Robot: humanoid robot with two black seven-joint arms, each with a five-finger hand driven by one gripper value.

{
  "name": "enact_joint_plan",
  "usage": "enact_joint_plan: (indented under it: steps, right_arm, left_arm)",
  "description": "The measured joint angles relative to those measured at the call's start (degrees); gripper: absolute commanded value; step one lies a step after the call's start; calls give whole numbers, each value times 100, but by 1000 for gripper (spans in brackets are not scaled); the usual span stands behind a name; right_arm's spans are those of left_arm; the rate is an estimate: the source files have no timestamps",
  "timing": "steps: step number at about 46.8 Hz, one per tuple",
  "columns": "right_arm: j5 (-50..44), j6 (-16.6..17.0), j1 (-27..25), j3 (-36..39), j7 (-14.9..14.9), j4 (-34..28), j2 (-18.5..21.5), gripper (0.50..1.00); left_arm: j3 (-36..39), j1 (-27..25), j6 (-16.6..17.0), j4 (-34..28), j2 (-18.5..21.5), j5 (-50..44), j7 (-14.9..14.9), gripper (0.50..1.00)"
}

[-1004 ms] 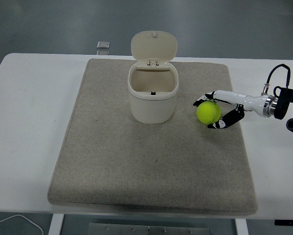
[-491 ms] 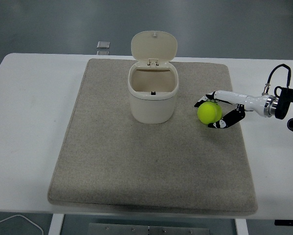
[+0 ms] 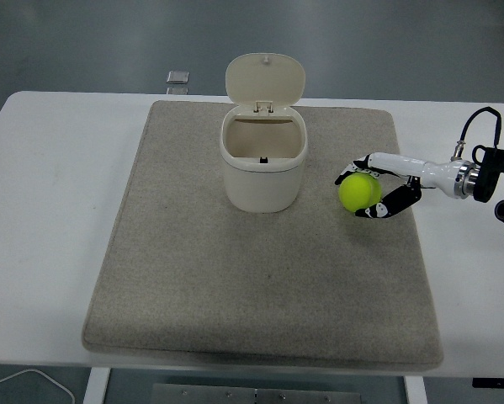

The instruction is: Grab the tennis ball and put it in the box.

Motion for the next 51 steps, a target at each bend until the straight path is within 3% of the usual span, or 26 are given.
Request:
enact_joint_plan:
  steps: [51]
  right_arm:
    - [199, 106, 383, 103, 289, -10, 141, 500]
  left_arm:
    - [0, 3, 0, 0, 0, 0, -1, 996]
